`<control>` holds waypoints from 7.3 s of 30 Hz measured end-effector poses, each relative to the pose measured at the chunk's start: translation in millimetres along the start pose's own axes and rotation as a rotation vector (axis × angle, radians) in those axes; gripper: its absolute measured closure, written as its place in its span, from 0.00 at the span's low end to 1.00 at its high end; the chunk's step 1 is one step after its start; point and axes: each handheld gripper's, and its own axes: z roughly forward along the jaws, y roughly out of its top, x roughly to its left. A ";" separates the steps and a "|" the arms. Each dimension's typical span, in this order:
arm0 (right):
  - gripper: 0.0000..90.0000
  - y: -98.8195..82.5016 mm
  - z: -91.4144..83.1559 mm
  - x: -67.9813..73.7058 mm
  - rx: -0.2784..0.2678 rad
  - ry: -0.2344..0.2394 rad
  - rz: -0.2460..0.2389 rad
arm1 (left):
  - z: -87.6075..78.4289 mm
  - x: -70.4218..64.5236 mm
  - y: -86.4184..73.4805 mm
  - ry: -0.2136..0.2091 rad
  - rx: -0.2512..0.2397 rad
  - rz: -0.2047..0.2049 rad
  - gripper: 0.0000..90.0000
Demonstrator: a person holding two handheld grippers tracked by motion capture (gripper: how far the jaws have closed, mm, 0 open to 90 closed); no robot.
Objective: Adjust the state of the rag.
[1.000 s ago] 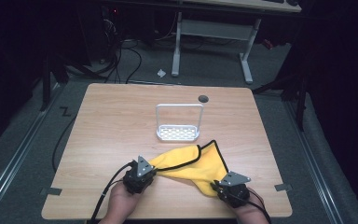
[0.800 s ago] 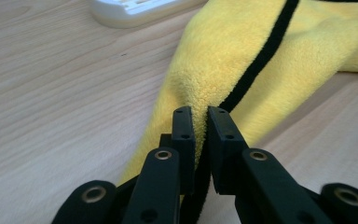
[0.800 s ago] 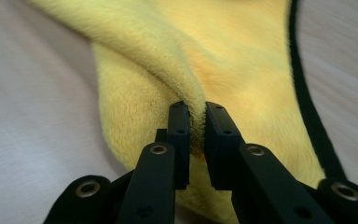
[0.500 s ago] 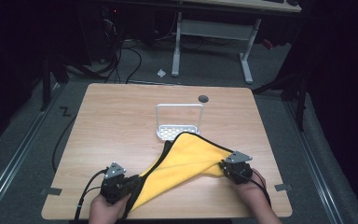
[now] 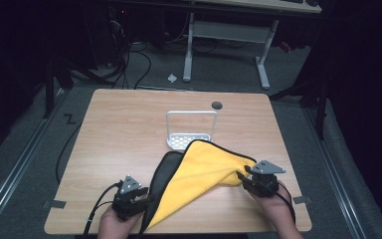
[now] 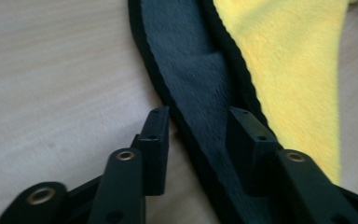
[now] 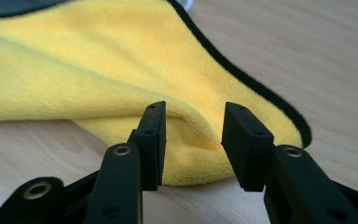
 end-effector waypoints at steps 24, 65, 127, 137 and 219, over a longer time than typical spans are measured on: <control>0.65 99.4 134.0 97.6 0.142 0.105 -0.034 | 14.6 -7.0 4.9 0.071 0.011 0.107 0.54; 0.95 89.7 86.5 78.0 0.035 0.095 -0.054 | 13.5 -8.6 0.4 0.089 -0.011 0.104 0.55; 0.52 91.5 45.8 59.0 -0.058 0.118 -0.037 | 19.1 18.8 33.9 0.051 -0.051 0.025 0.60; 0.89 62.2 67.2 62.7 0.060 0.044 -0.082 | 61.1 26.2 61.3 0.116 0.024 0.059 0.60; 0.82 11.2 38.1 -18.5 0.005 -0.025 0.152 | 64.5 94.2 83.9 0.101 -0.047 -0.067 0.59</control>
